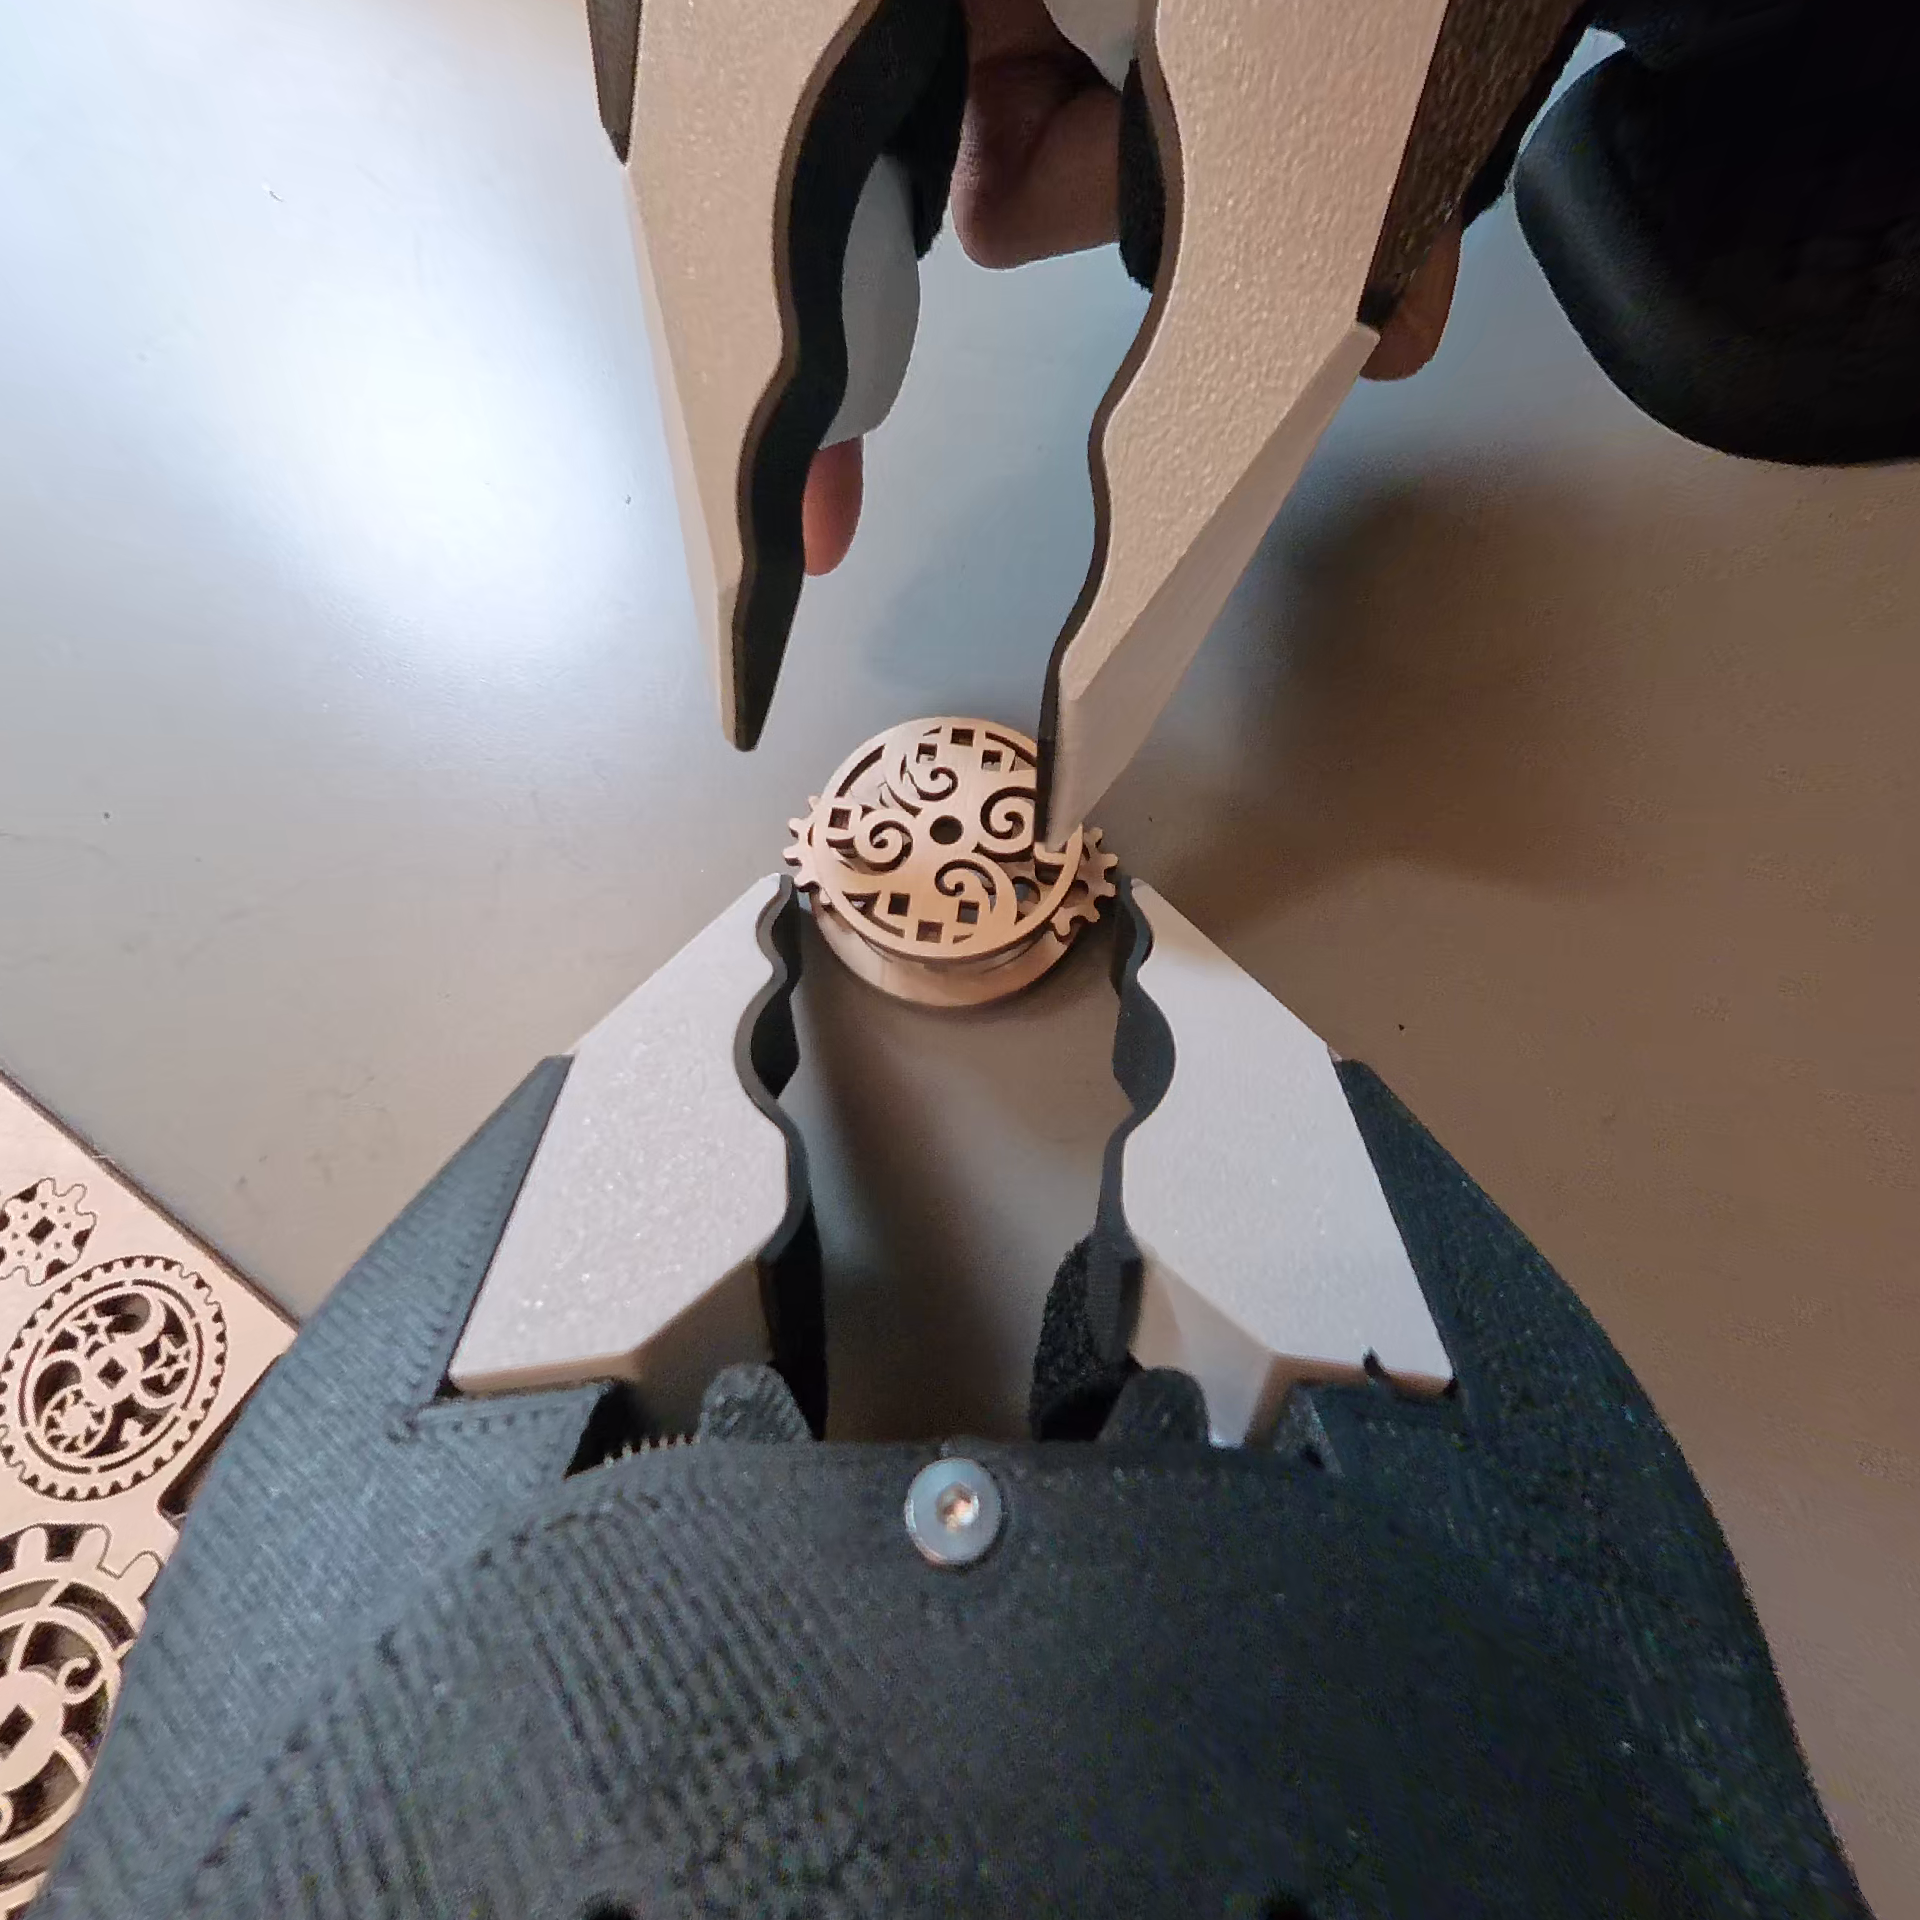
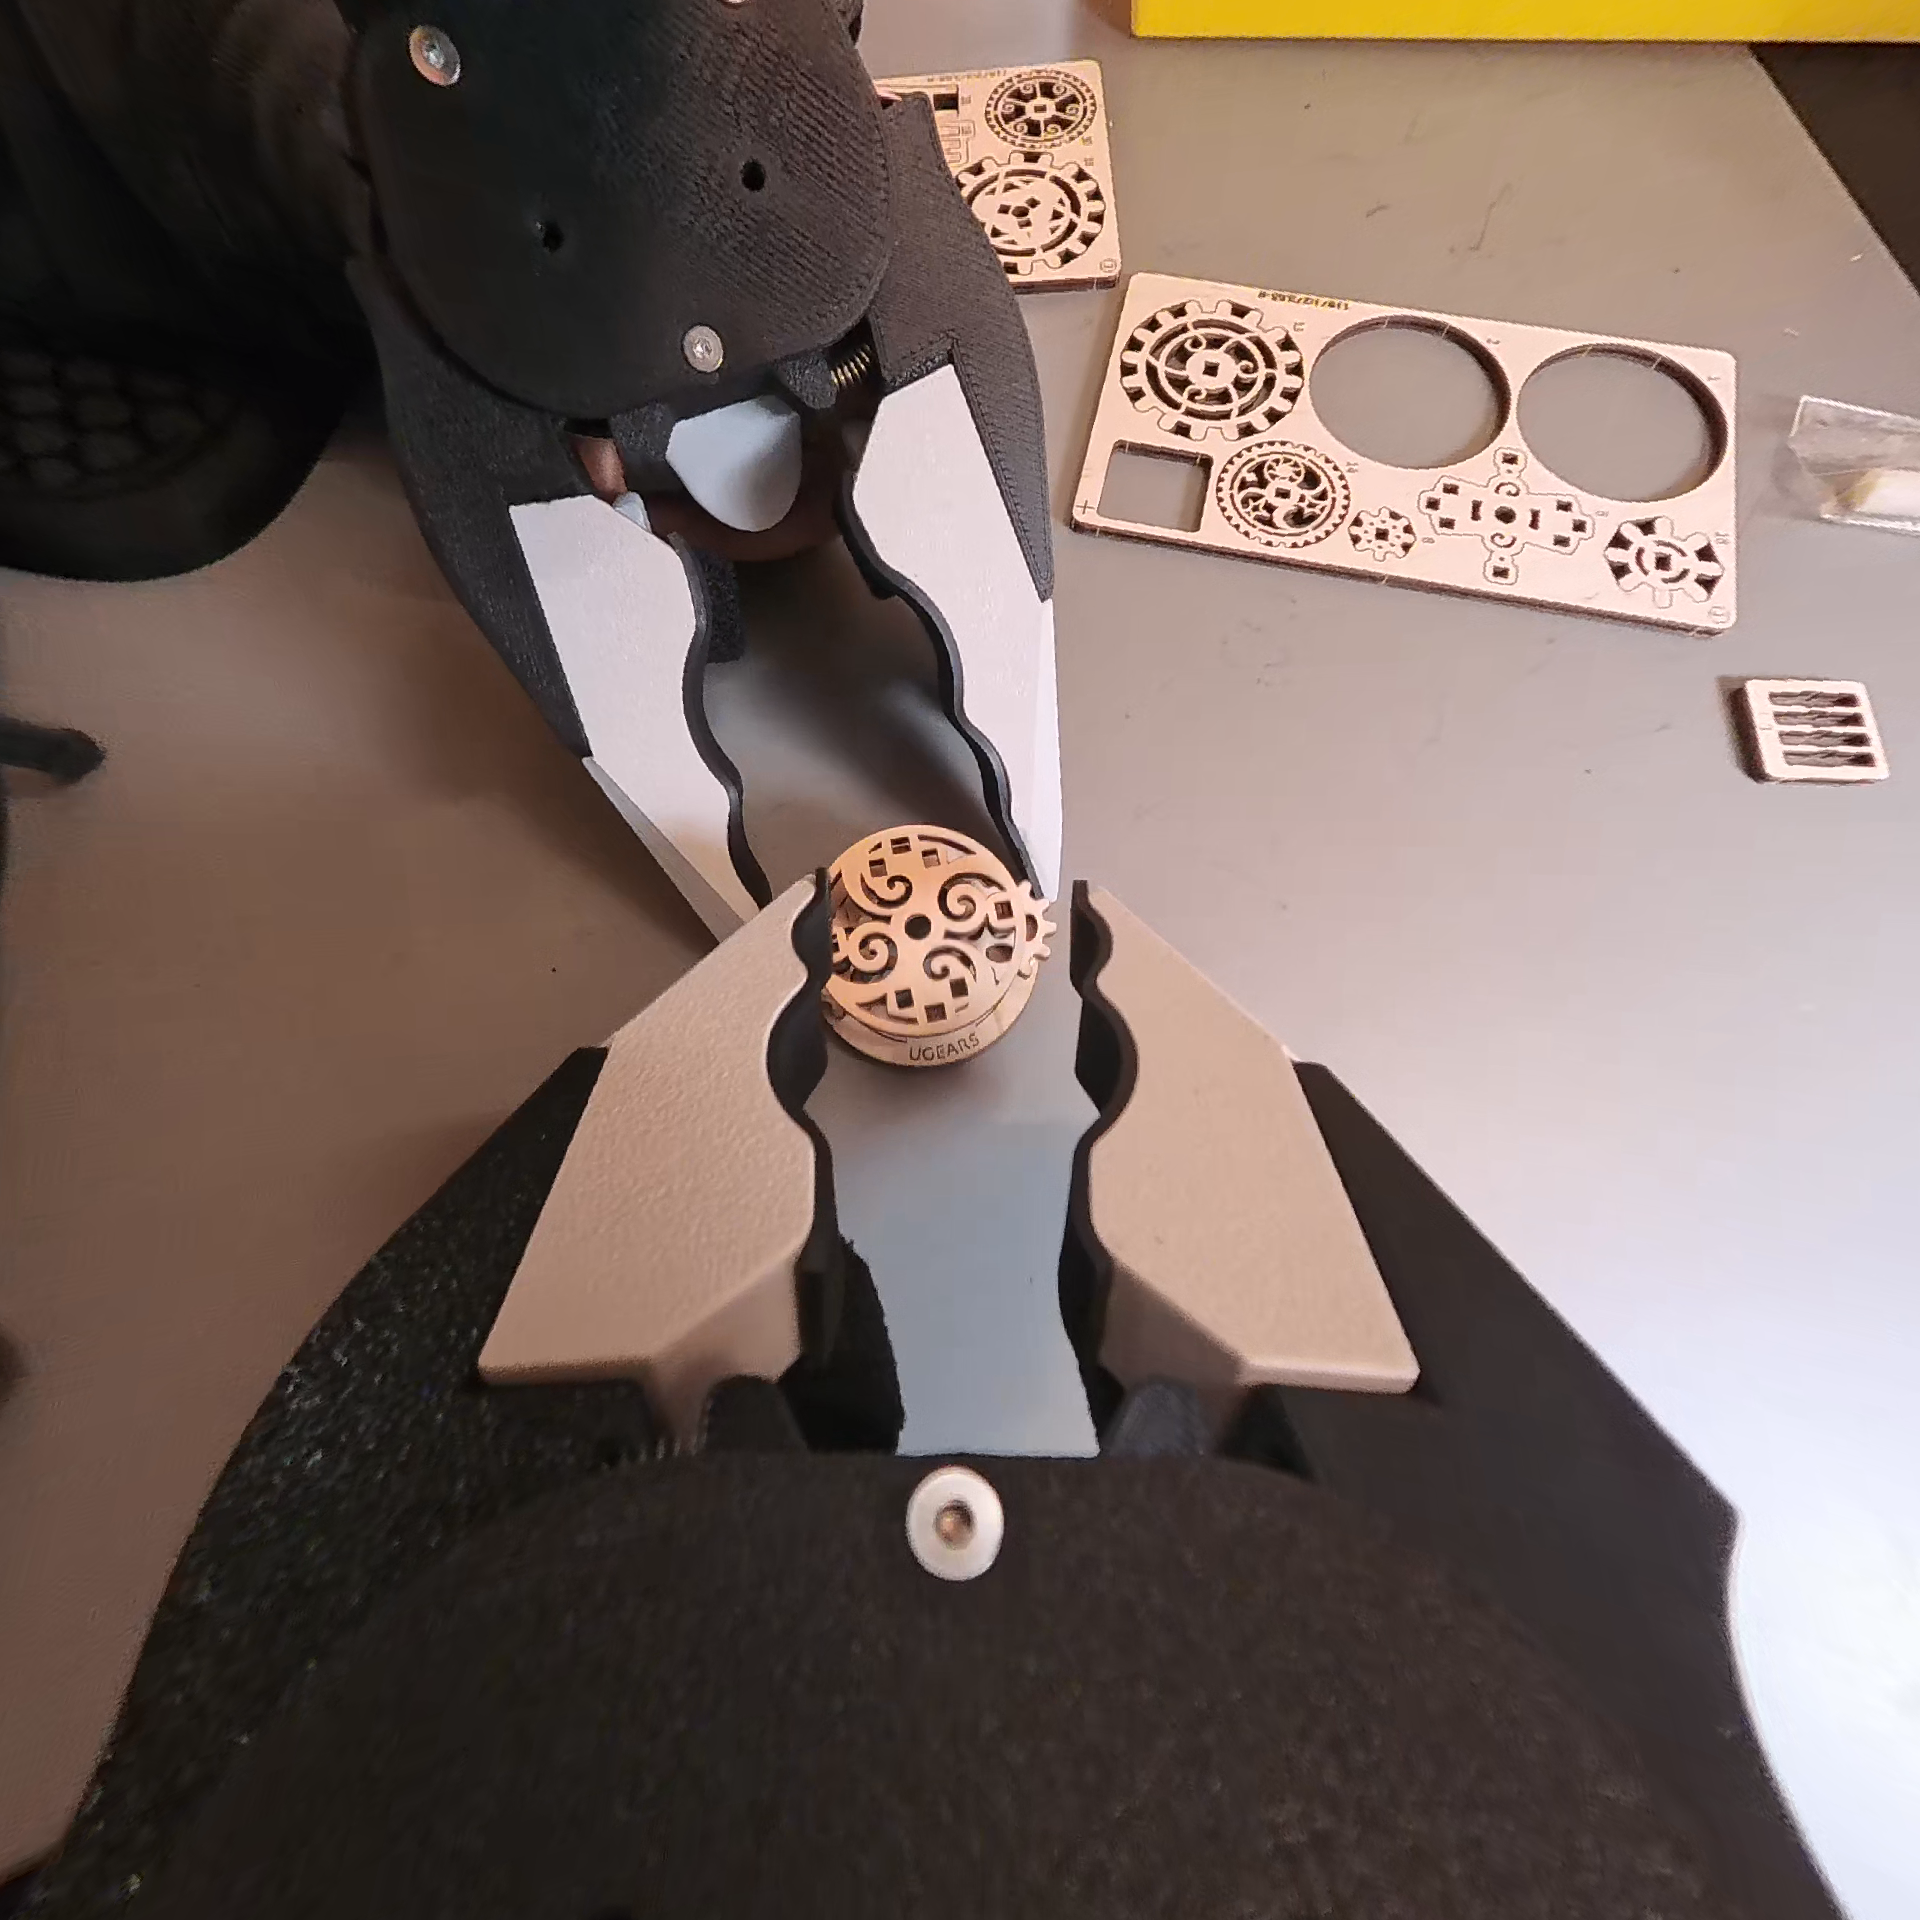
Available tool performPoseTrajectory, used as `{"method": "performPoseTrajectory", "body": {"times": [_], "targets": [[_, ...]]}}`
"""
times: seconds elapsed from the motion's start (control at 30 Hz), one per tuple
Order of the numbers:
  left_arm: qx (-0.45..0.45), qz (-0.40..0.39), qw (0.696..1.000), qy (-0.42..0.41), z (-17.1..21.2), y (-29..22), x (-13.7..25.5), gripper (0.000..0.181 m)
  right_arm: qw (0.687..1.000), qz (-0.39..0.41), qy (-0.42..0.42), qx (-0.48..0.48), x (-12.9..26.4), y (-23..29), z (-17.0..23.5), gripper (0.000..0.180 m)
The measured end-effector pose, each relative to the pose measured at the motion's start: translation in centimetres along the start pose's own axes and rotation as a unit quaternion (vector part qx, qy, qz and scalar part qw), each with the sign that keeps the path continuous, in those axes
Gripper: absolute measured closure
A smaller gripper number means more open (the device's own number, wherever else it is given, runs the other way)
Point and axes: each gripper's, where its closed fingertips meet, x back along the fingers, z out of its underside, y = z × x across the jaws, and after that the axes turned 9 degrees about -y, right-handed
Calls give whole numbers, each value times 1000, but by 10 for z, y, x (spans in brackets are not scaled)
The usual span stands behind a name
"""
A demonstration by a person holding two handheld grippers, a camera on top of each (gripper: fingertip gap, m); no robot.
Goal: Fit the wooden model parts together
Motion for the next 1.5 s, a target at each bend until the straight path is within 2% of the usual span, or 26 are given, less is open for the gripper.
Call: {"method": "performPoseTrajectory", "body": {"times": [0.87,1.13,1.5], "targets": [[-5,0,1000,-2,-1,0,0,119,1000,9,-7,10,4,-2,-2,139],[-3,5,1000,-10,-2,1,2,117,999,-21,-14,29,-7,13,-2,159],[-6,6,1000,-1,1,1,1,122,999,-26,2,27,-15,15,4,160]]}}
